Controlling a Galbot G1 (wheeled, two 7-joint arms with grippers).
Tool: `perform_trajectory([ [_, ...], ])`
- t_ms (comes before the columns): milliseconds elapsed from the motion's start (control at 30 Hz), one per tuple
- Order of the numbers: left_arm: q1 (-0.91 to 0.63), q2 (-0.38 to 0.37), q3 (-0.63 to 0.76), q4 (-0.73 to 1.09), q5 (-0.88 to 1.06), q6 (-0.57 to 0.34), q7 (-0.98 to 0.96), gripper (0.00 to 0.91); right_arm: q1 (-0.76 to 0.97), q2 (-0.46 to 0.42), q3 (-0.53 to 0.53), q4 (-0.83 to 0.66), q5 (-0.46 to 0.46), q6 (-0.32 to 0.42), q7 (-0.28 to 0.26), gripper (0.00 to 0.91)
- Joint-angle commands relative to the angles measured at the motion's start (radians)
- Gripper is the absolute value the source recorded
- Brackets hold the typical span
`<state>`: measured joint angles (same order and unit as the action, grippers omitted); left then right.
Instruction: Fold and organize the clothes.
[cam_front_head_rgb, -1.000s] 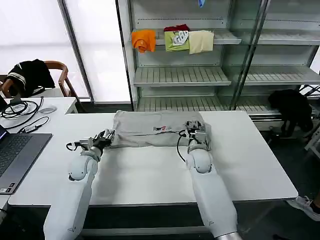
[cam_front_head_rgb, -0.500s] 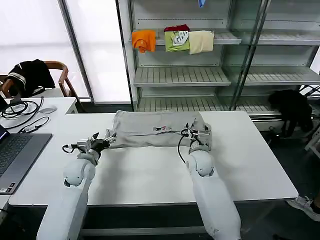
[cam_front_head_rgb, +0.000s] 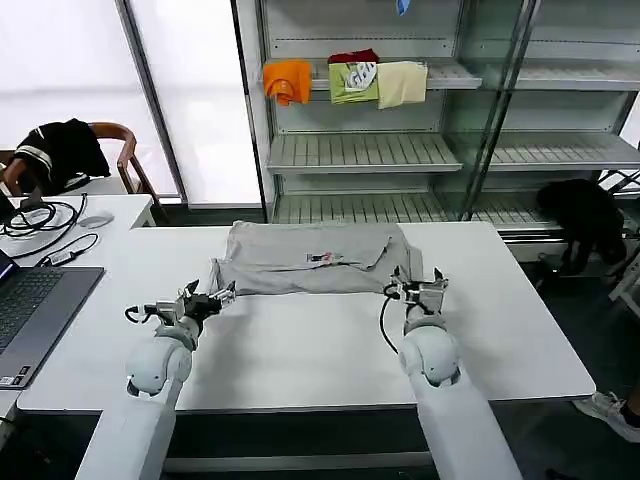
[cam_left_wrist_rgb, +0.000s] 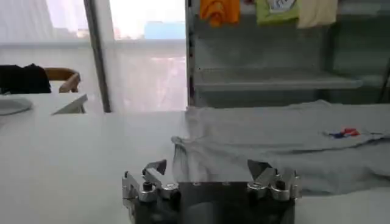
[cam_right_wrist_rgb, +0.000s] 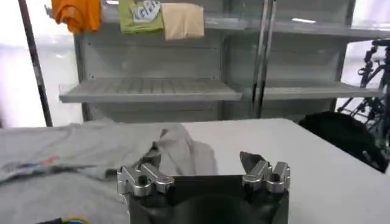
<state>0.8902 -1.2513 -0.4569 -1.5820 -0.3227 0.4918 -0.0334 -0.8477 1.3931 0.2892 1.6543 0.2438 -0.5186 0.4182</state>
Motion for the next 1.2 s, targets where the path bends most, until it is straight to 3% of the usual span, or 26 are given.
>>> perform_trajectory([
  [33,0.010,-0.001,-0.002,0.025,0.015,-0.006,-0.003,0.907,-0.030,-0.032,0.001,0.021,-0.003,-0.020,-0.001,0.907],
  [800,-0.046,-0.001,0.006,0.105,0.020,-0.017,0.002,0.907,0.041,0.040,-0.007,-0.139,-0.025,0.000,-0.011,0.907],
  [900,-0.051,-0.001,0.017,0.115,0.024,-0.017,0.007,0.907,0.046,0.045,-0.007,-0.160,-0.025,0.003,-0.012,0.766],
  [1000,-0.051,-0.001,0.021,0.117,0.024,-0.014,0.010,0.887,0.046,0.045,-0.007,-0.170,-0.023,0.004,-0.012,0.514],
  [1033,-0.049,0.002,0.025,0.116,0.024,-0.013,0.010,0.836,0.046,0.045,-0.008,-0.170,-0.022,0.004,-0.012,0.494],
  [1067,-0.047,0.004,0.028,0.115,0.024,-0.011,0.011,0.715,0.045,0.044,-0.009,-0.169,-0.022,0.004,-0.013,0.474],
  [1167,-0.038,0.010,0.034,0.111,0.028,-0.008,0.019,0.645,0.042,0.041,-0.012,-0.169,-0.019,0.003,-0.016,0.373],
  [1200,-0.036,0.010,0.034,0.112,0.030,-0.008,0.021,0.564,0.041,0.042,-0.012,-0.169,-0.019,0.004,-0.017,0.232],
])
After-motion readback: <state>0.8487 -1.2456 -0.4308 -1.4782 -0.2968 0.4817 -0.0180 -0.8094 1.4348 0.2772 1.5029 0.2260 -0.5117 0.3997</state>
